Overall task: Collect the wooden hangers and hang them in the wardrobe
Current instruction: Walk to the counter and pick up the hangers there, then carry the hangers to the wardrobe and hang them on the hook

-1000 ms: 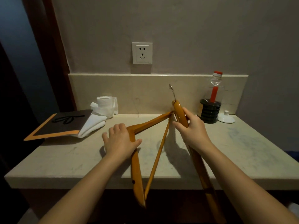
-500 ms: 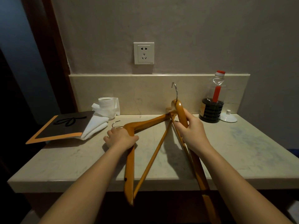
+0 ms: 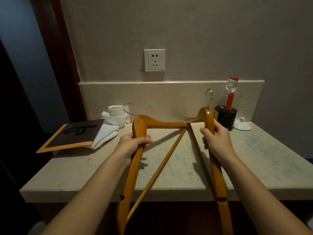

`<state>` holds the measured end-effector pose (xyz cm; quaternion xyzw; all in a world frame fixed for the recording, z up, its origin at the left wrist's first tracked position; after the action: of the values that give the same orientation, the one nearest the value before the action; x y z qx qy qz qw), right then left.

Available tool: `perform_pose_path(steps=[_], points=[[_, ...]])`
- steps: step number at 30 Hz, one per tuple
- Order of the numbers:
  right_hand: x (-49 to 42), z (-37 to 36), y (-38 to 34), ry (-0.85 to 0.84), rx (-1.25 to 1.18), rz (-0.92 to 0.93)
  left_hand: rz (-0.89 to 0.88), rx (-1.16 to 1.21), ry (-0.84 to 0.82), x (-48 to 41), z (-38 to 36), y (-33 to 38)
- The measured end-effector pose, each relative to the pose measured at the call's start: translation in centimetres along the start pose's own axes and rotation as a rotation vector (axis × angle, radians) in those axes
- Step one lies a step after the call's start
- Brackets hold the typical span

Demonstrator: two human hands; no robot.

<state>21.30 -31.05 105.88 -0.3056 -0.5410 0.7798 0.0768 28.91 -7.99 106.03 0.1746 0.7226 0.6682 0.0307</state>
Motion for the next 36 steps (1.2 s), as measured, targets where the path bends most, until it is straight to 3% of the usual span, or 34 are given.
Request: perform_pose_path(steps=[5, 10, 15, 19, 24, 36], points=[[1.7, 1.5, 0.2, 0.093, -0.076, -0.117, 0.023, 0.238, -0.155, 2.4, 0.7, -0.1], [3.9, 1.3, -1.6, 0.030, -0.070, -0.055, 0.026, 0.441, -0.282, 5.2, 1.2, 0.0], [6.6, 0.2, -3.9, -0.086, -0.115, -0.004, -0.113, 0.211, -0.240, 8.0, 1.6, 0.6], [7.8, 0.3, -5.9, -0.137, -0.166, 0.031, -0.253, 0.014, -0.189, 11.0, 1.0, 0.6], [8.9, 0.5, -8.7, -0.268, -0.268, 0.134, -0.395, 0.025, -0.049, 15.3, 1.5, 0.9], [16.0, -2.3, -10.3, -0.864, -0.449, 0.297, -0.542, 0.028, 0.421, 28.4, 1.2, -4.9]])
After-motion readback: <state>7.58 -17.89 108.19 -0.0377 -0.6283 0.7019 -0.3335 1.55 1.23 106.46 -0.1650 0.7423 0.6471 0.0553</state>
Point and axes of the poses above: each hand's wrist, its own x-axis away from the middle knuckle, its own z-axis out of the back of the hand, y = z × x, the point moved 1 cm from there along -x, towards the middle knuckle, and after that the axes turned 2 degrees about -y, right-handed, at the moved point
